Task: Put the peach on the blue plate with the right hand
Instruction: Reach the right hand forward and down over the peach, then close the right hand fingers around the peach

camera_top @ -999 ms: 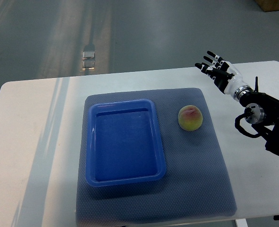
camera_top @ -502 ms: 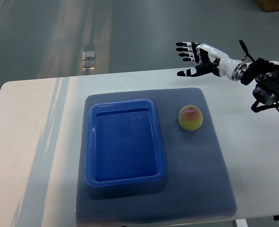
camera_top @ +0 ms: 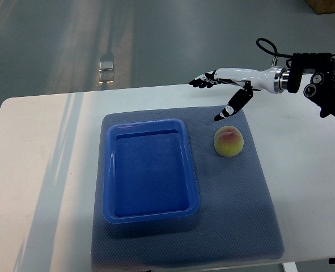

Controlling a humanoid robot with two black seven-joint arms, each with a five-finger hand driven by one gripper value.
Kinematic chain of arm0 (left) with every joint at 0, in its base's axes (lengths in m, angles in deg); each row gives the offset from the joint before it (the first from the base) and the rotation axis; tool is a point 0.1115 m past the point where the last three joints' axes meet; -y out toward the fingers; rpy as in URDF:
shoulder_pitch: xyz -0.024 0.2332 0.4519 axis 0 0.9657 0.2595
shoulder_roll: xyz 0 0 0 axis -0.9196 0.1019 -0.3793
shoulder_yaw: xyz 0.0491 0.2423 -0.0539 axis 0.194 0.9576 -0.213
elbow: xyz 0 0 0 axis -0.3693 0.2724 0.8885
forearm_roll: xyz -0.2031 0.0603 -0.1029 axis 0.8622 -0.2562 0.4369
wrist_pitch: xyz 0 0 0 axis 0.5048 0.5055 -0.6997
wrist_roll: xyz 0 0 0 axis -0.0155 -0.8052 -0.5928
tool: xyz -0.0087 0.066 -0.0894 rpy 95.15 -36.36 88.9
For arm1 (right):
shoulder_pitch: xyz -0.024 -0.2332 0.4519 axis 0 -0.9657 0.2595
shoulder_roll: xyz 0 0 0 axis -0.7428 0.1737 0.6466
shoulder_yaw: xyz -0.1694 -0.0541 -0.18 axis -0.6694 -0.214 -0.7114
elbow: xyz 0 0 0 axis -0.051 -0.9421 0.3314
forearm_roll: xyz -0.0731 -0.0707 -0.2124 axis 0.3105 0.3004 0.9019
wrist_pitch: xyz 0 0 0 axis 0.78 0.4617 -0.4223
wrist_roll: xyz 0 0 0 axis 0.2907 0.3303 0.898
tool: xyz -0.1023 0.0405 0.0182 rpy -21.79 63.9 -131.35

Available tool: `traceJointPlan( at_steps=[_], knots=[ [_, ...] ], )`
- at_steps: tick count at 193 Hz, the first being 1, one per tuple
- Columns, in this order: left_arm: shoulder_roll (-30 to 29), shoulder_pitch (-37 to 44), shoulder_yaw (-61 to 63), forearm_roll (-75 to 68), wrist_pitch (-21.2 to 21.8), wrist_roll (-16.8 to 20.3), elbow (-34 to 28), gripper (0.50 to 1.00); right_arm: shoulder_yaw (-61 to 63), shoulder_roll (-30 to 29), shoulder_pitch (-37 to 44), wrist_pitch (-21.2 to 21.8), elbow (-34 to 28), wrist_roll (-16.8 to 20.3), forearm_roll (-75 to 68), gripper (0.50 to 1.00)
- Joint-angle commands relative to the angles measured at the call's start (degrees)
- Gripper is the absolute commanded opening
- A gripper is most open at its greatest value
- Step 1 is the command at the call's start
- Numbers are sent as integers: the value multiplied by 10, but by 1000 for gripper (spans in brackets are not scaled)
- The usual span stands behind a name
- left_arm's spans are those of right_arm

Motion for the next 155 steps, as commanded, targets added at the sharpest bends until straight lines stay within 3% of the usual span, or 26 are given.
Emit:
traceJointPlan(
  at_steps=[1, 53, 73, 155],
  knots=[
    [0, 0, 0, 0, 0, 0, 0, 1000, -17, 8, 2, -1, -14, -9, 33, 926],
    [0, -1, 1, -1, 0, 0, 1, 1000, -66, 22, 9, -2, -23, -23, 89, 928],
    [0, -3, 1, -1, 0, 0, 1, 1000, -80, 29, 15, -2, -25, -46, 97, 928],
    [0, -3, 1, -1, 0, 0, 1, 1000, -112, 22, 13, -13, -19, -44, 123, 928]
  ],
)
